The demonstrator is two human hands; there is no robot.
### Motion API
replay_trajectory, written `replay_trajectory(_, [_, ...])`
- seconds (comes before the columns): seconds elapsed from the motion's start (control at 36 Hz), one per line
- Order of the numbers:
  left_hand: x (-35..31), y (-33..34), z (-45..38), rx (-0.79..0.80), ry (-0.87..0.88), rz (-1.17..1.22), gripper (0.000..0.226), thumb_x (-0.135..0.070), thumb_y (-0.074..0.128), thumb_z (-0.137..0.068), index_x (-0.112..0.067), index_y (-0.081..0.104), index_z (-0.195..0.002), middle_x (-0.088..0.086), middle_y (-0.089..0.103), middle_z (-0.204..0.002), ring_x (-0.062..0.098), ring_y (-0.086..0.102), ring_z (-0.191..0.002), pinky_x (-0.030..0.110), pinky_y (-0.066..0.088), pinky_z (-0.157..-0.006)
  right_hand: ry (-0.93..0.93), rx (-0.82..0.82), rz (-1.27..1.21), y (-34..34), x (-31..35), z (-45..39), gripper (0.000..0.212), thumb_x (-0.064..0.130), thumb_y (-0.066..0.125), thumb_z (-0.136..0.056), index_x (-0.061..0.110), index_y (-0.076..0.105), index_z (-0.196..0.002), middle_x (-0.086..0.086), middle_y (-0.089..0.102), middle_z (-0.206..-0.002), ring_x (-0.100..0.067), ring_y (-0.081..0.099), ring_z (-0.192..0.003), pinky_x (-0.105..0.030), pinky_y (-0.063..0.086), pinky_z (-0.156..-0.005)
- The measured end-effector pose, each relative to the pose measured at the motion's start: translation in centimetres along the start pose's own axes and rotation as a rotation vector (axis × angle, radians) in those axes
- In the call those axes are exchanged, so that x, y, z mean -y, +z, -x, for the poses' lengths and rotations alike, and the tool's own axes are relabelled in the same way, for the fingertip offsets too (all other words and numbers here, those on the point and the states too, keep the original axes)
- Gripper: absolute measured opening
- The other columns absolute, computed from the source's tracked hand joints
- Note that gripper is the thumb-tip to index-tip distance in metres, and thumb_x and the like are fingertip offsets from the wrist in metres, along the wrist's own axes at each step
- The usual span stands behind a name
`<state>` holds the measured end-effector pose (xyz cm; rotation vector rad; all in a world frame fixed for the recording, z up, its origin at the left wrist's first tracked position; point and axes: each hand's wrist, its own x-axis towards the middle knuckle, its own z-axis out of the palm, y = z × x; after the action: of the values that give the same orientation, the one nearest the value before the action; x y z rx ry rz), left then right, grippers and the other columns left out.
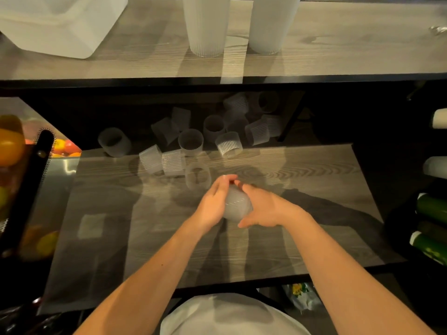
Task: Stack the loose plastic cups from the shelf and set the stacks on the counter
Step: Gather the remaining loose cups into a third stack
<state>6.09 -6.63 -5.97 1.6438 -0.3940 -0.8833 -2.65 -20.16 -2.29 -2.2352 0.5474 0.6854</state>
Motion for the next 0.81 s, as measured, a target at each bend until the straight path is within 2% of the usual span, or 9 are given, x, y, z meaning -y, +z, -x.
replay_trajectory(0.11, [2.2, -2.4, -1.2, -0.366, 0.126, -0.511, 0.037, -0.042, 0.043, -0.101, -0.021, 0.052, -0.130, -0.002, 0.053, -0.132, 0.016, 0.044, -0.127, 0.035, 0.038, -0.103, 0.055, -0.086, -0.115, 0.0, -0.6, 0.2, 0.111, 0.035, 0.085, -0.074, 0.033, 0.013, -0.159, 0.000, 0.039, -0.152, -0.018, 0.047, -0.127, -0.034, 0.046, -0.101])
replay_trajectory(0.17, [4.0, -3.7, -2.1, -0.341, 0.213, -0.964, 0.044, -0.036, 0.061, -0.092, -0.016, 0.053, -0.131, 0.005, 0.058, -0.130, 0.024, 0.044, -0.128, 0.042, 0.031, -0.114, 0.089, -0.128, -0.141, 0.2, -1.0, 0.3, 0.107, 0.035, 0.083, -0.075, 0.034, 0.016, -0.157, -0.001, 0.045, -0.143, -0.018, 0.049, -0.116, -0.035, 0.050, -0.092])
replay_trajectory(0.22, [5.6, -4.6, -2.7, -0.271, 0.216, -1.135, 0.041, -0.029, 0.068, -0.087, -0.017, 0.060, -0.125, 0.006, 0.067, -0.120, 0.026, 0.052, -0.124, 0.045, 0.019, -0.121, 0.128, -0.150, -0.176, 0.4, -1.1, 0.2, 0.103, 0.037, 0.082, -0.076, 0.032, 0.018, -0.156, -0.001, 0.048, -0.135, -0.020, 0.051, -0.113, -0.035, 0.051, -0.088])
replay_trajectory(0.28, [6.6, -5.0, -2.7, -0.296, 0.229, -1.041, 0.026, -0.022, 0.060, -0.091, -0.020, 0.065, -0.117, 0.004, 0.071, -0.108, 0.026, 0.060, -0.114, 0.048, 0.023, -0.120, 0.168, -0.147, -0.220, 0.6, -1.4, 0.3, 0.099, 0.039, 0.080, -0.078, 0.028, 0.019, -0.155, 0.000, 0.050, -0.126, -0.020, 0.053, -0.109, -0.035, 0.051, -0.084])
replay_trajectory(0.36, [4.3, -4.6, -1.4, -0.381, 0.078, -0.364, 0.024, -0.024, 0.048, -0.102, -0.024, 0.060, -0.123, -0.007, 0.065, -0.112, 0.015, 0.061, -0.109, 0.037, 0.046, -0.103, 0.187, -0.131, -0.291, 0.9, -1.3, 0.3, 0.092, 0.041, 0.079, -0.080, 0.024, 0.024, -0.152, -0.001, 0.054, -0.123, -0.018, 0.057, -0.105, -0.035, 0.055, -0.082])
replay_trajectory(0.44, [2.3, -4.0, -0.9, -0.345, -0.114, 0.174, 0.026, -0.023, 0.049, -0.103, -0.025, 0.062, -0.125, -0.009, 0.065, -0.118, 0.007, 0.060, -0.111, 0.027, 0.048, -0.097, 0.155, -0.085, -0.345, 1.2, -0.8, 0.1, 0.088, 0.040, 0.080, -0.078, 0.027, 0.031, -0.149, 0.000, 0.057, -0.122, -0.016, 0.058, -0.105, -0.034, 0.056, -0.084])
replay_trajectory(0.58, [1.0, -4.6, 0.3, -0.128, 0.010, -0.175, 0.034, -0.023, 0.040, -0.106, -0.026, 0.056, -0.135, -0.013, 0.058, -0.129, -0.001, 0.052, -0.119, 0.020, 0.038, -0.105, 0.069, 0.006, -0.339, 0.8, 0.8, 0.3, 0.086, 0.031, 0.083, -0.078, 0.029, 0.034, -0.149, 0.006, 0.058, -0.121, -0.008, 0.058, -0.103, -0.024, 0.052, -0.082])
replay_trajectory(0.67, [0.7, -5.3, 0.2, -0.015, 0.053, -0.123, 0.036, -0.025, 0.042, -0.106, -0.027, 0.052, -0.140, -0.015, 0.055, -0.136, -0.003, 0.050, -0.124, 0.020, 0.038, -0.108, 0.060, 0.021, -0.296, 0.6, 1.4, 0.2, 0.094, 0.030, 0.085, -0.076, 0.029, 0.029, -0.151, 0.008, 0.058, -0.119, -0.008, 0.058, -0.102, -0.023, 0.051, -0.078])
replay_trajectory(0.81, [0.0, -6.5, -0.2, 0.074, 0.134, -0.305, 0.030, -0.026, 0.050, -0.102, -0.029, 0.055, -0.132, -0.014, 0.062, -0.122, -0.008, 0.057, -0.109, 0.007, 0.043, -0.088, 0.056, 0.013, -0.272, 1.3, 1.7, -0.3, 0.108, 0.034, 0.086, -0.072, 0.032, 0.018, -0.155, 0.006, 0.055, -0.127, -0.013, 0.056, -0.112, -0.030, 0.052, -0.089])
